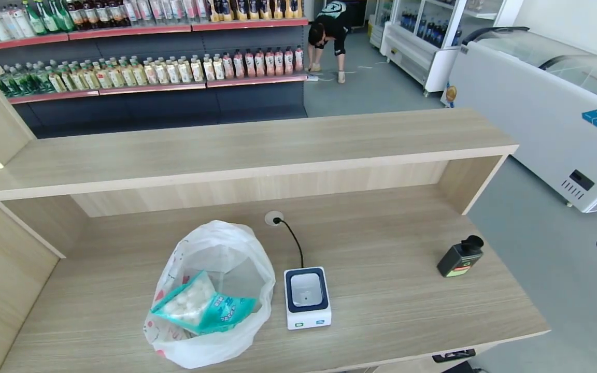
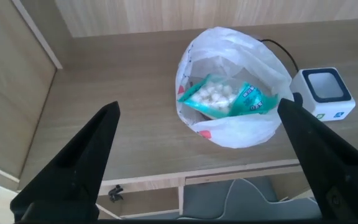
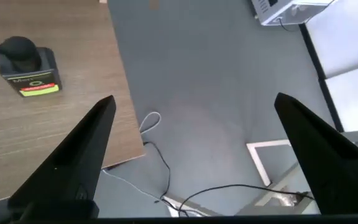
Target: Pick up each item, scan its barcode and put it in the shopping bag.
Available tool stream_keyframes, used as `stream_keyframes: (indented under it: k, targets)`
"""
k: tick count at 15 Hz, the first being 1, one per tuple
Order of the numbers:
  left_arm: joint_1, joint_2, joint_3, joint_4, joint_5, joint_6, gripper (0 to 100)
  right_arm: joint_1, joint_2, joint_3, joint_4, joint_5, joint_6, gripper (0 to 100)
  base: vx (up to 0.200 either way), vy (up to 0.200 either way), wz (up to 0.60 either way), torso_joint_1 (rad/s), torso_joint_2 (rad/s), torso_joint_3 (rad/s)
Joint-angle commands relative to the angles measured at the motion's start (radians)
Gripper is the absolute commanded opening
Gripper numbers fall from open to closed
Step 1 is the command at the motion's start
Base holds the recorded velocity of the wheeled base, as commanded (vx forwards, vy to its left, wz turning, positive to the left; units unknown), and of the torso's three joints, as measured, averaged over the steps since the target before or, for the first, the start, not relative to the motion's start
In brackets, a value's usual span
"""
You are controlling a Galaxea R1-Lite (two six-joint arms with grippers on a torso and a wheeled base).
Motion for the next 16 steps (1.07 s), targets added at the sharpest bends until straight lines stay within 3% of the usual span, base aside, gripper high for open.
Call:
stream_keyframes:
  k: [1, 3, 6, 10, 16]
  targets:
    - [-0.001, 0.0, 0.0, 0.0, 0.002, -0.001, 100, -0.011, 0.304, -0.112, -0.06, 0.195, -0.018, 100, 0.0, 0.0, 0.0, 0.0, 0.0, 0.0]
    - [-0.001, 0.0, 0.0, 0.0, 0.0, -0.001, 100, -0.11, 0.399, -0.17, -0.057, 0.449, -0.159, 100, 0.0, 0.0, 0.0, 0.0, 0.0, 0.0]
    - [-0.001, 0.0, 0.0, 0.0, 0.0, -0.001, 100, -0.292, 0.411, -0.113, -0.048, 0.627, -0.326, 100, 0.0, 0.0, 0.0, 0.0, 0.0, 0.0]
    - [-0.001, 0.002, 0.0, 0.0, 0.002, -0.001, 100, -0.413, 0.459, -0.084, -0.011, 0.703, -0.449, 100, 0.0, 0.0, 0.0, 0.0, 0.0, 0.0]
    - [-0.001, 0.0, 0.0, 0.0, 0.002, -0.001, 100, -0.396, 0.637, -0.215, -0.007, 0.758, -0.496, 100, 0.0, 0.0, 0.0, 0.0, 0.0, 0.0]
